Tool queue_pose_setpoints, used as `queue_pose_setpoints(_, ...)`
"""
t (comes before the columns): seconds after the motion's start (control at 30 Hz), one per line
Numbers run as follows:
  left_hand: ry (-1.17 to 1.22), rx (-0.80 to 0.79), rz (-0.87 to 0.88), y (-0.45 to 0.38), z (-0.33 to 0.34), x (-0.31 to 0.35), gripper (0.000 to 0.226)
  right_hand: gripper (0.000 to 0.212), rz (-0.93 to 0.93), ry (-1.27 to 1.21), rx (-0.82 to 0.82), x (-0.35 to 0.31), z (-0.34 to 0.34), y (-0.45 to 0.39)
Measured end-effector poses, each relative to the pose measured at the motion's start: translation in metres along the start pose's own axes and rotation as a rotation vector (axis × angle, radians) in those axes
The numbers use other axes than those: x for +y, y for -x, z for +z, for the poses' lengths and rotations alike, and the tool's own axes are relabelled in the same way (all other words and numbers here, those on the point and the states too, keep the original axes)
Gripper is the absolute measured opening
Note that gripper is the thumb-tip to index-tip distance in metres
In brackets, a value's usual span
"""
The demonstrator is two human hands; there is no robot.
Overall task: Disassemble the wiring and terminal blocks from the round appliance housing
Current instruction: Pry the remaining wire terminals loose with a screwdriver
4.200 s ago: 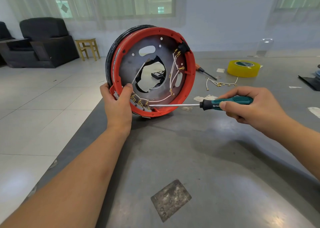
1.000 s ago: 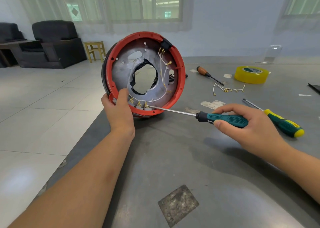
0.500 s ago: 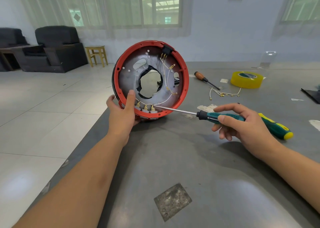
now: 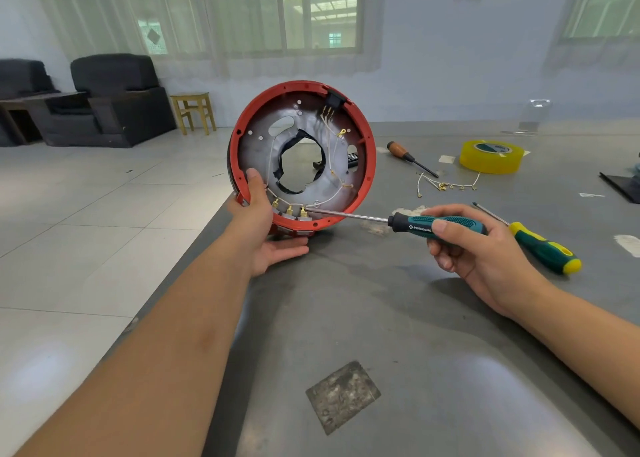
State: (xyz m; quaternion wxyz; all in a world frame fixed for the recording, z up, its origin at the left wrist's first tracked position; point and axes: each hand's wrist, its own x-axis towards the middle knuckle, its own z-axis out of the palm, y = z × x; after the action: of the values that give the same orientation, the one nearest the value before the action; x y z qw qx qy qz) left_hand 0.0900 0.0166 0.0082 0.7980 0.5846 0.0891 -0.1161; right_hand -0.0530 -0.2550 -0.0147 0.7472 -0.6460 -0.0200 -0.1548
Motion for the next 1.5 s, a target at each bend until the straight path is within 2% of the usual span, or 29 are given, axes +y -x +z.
queue_pose_setpoints(0.1,0.007,-0.021,0.015,-0.004,0.0,-0.003,0.068,0.038,0.0,0.012,0.002,0.0,0.001,0.0)
queue_pose_setpoints(0.3,-0.028,-0.135,0.094,-0.011,-0.01,-0.016,0.056,0.039,0.004,0.02,-0.009,0.0,0.001,-0.001)
queue_pose_setpoints(0.5,0.004,-0.219,0.069,-0.016,-0.016,-0.02,0.047,0.033,0.0,0.025,0.003,0.003,-0.002,-0.002)
queue_pose_setpoints(0.7,0.016,-0.325,0.068,-0.013,-0.021,-0.019,0.071,0.035,-0.015,0.006,0.034,0.004,-0.004,-0.003)
queue_pose_setpoints(0.87,-0.028,-0.384,0.074,-0.011,-0.025,-0.016,0.082,0.033,-0.027,-0.022,0.049,0.005,-0.004,-0.004)
queue_pose_setpoints(1.03,-0.08,-0.334,0.092,-0.008,-0.023,-0.013,0.084,0.033,-0.033,-0.044,0.057,0.004,-0.004,-0.004)
queue_pose_setpoints(1.2,-0.105,-0.323,0.106,-0.004,-0.024,-0.01,0.074,0.024,-0.025,-0.04,0.068,0.005,-0.005,-0.005)
queue_pose_setpoints(1.5,-0.18,-0.277,0.08,-0.005,-0.022,-0.016,0.054,0.023,-0.015,-0.027,0.058,0.005,-0.005,-0.004)
